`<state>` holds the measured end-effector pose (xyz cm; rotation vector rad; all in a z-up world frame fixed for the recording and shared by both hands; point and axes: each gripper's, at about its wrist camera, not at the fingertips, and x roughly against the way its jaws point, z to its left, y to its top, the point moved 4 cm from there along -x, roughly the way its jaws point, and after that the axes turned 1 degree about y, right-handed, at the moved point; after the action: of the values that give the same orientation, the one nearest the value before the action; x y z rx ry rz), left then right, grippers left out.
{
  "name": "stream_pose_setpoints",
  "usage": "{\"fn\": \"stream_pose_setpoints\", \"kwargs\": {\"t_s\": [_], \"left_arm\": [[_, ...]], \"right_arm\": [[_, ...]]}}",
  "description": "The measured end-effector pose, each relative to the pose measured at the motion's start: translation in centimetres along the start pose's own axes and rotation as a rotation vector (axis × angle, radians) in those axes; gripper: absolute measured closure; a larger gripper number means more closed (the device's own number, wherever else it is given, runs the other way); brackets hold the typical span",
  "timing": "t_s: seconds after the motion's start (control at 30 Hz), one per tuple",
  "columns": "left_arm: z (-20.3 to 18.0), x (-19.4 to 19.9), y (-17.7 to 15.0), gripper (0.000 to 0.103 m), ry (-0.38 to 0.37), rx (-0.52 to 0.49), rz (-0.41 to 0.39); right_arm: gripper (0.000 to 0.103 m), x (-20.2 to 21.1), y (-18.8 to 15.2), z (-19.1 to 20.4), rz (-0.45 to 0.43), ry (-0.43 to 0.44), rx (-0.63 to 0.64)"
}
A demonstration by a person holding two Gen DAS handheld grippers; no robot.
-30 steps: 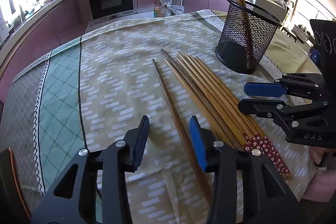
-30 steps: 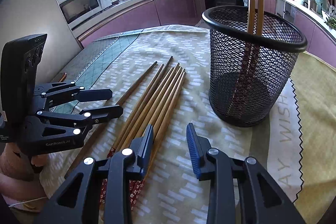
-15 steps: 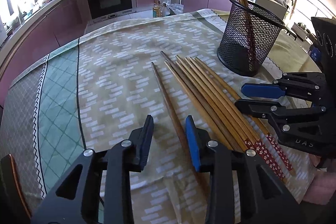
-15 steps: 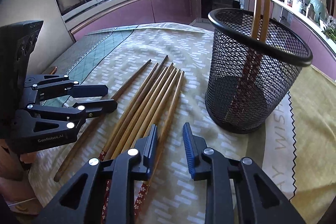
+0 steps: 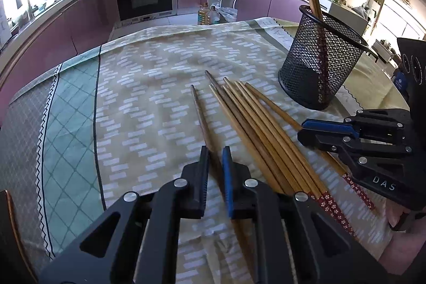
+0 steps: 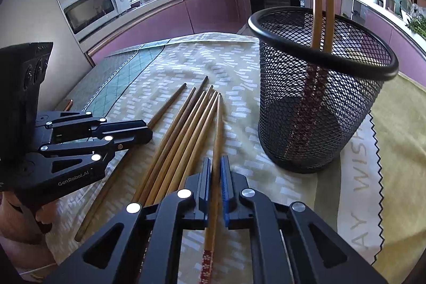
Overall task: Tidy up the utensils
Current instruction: 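Lift the chopstick upright and carry it over the mesh cup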
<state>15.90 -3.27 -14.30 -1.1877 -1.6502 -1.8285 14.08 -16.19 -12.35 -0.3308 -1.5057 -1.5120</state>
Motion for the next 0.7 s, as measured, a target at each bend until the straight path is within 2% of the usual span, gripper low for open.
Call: {"fn": "stream_pose_setpoints", "kwargs": {"t_s": [0.4, 0.7], "left_arm": [[0.3, 2.1, -0.8, 0.095, -0.007, -0.001, -0.023], [0.0, 6.6, 0.2, 0.095, -0.098, 0.012, -0.1]], "right_arm": [[0.097, 2.5, 0.3, 0.5, -0.057, 0.046, 0.022], [0.097, 6.3, 0.9, 0.6, -0.144, 0.091, 0.035]]}}
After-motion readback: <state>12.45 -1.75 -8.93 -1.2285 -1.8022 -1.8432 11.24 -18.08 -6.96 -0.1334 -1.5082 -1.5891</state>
